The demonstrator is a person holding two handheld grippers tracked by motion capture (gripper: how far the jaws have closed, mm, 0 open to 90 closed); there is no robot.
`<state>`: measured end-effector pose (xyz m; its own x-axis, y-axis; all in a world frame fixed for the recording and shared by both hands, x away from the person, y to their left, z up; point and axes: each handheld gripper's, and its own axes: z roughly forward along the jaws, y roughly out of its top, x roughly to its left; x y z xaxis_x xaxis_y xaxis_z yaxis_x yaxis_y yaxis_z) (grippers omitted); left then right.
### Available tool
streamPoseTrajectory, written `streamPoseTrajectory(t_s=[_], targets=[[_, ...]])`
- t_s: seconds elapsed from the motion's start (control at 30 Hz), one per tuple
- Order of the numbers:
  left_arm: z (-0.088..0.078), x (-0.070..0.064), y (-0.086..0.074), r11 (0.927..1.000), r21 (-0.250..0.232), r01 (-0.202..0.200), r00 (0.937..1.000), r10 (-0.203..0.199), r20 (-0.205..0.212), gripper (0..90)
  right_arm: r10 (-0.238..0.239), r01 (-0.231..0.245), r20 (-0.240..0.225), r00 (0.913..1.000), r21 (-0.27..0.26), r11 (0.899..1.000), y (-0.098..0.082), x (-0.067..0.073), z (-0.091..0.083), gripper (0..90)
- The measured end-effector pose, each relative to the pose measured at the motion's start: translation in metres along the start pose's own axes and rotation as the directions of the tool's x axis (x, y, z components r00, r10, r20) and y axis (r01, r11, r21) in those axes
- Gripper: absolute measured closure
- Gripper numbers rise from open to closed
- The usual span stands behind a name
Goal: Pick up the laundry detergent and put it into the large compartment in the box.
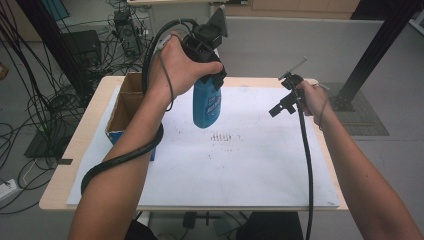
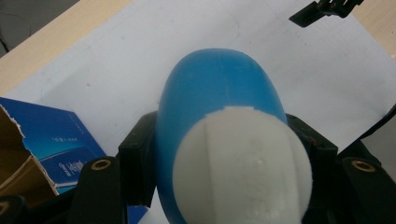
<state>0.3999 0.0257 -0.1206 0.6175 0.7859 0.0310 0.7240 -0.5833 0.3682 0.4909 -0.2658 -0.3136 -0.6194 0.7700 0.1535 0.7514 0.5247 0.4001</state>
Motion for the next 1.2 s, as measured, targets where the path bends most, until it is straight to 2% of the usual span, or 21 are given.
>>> streamPoseTrajectory(t_s=[0.3, 0.57, 0.67, 0.9, 1.2], targets=[[-0.015, 0.019, -0.001, 0.9994, 0.004, 0.034, 0.9993, -0.034, -0.013, 37.6, -0.005, 0.005, -0.006, 1.0, -0.006, 1.0, 0.002, -0.001, 0.001, 7.0], [-0.034, 0.044, -0.011, 0.9951, -0.031, 0.094, 0.9954, -0.094, -0.017, 37.6, -0.005, 0.005, -0.011, 0.9999, -0.007, 1.0, 0.003, -0.001, 0.003, 7.0], [-0.037, 0.052, -0.015, 0.9925, -0.037, 0.117, 0.9928, -0.118, -0.021, 37.6, -0.008, 0.008, -0.01, 0.9999, -0.007, 1.0, 0.004, -0.001, 0.004, 7.0], [-0.045, 0.077, -0.029, 0.9826, -0.045, 0.18, 0.9821, -0.182, -0.048, 37.6, -0.009, 0.009, -0.016, 0.9998, -0.006, 1.0, 0.006, 0.001, 0.005, 7.0], [-0.051, 0.096, -0.041, 0.9716, -0.062, 0.228, 0.9708, -0.232, -0.061, 37.6, -0.01, 0.01, -0.012, 0.9999, -0.003, 1.0, 0.006, 0.0, 0.006, 7.0]])
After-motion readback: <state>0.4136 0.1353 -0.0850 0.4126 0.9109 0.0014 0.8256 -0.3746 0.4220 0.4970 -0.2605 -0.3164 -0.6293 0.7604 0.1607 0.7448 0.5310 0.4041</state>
